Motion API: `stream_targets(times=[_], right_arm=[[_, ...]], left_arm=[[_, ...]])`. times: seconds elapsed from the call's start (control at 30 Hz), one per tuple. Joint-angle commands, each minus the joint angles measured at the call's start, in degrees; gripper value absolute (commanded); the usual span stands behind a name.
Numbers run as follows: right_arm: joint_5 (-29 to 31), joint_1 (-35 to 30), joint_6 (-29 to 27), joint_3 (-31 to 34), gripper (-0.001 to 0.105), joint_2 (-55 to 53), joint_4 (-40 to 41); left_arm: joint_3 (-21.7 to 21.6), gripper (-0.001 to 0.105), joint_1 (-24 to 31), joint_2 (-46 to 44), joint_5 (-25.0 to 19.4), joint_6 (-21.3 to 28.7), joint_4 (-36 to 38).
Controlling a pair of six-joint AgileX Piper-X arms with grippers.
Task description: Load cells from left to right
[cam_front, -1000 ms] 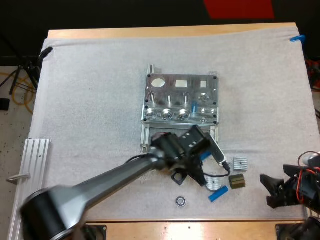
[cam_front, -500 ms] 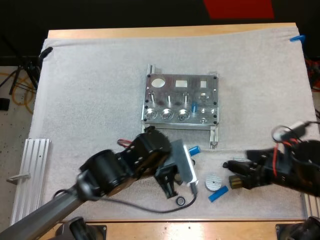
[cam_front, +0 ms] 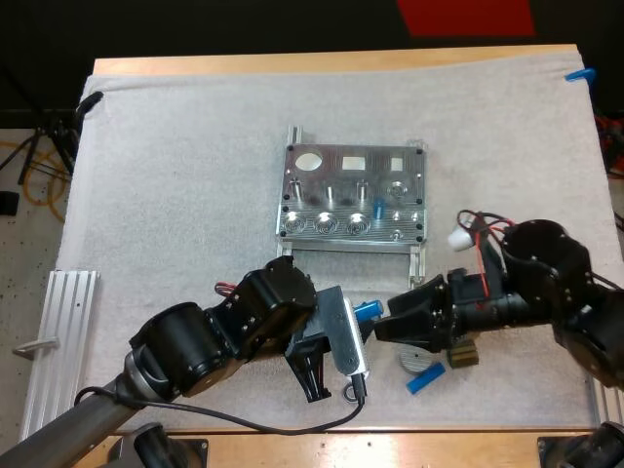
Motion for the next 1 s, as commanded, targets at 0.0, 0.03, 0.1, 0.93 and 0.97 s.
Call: stream_targets(times=[0.0, 0.03, 0.1, 0.93, 0.97], right_arm=[[-3.1, 0.1, -0.2, -0.1, 0.063, 0.7, -0.9], [-4.1, 0.1, -0.2, -0.1, 0.063, 1.3, -0.9], [-5.1, 0.1, -0.2, -0.1, 0.063, 2.4, -0.9], [5.6, 0.1, -0.7, -0.1, 0.063, 6.5, -3.9], [5.6, 0.1, -0.7, -0.1, 0.063, 6.5, -3.9]], left_arm=[[-0.5, 0.0, 0.0, -0.2, 0.3, 0.2, -0.2], [-0.5, 0.0, 0.0, -0.2, 0.3, 0.2, -0.2], [-0.5, 0.0, 0.0, -0.2, 0.3, 0.2, -0.2], [-0.5, 0.0, 0.0, -0.3, -1.1, 0.2, 1.6], [-0.5, 0.0, 0.0, -0.3, -1.1, 0.2, 1.6]])
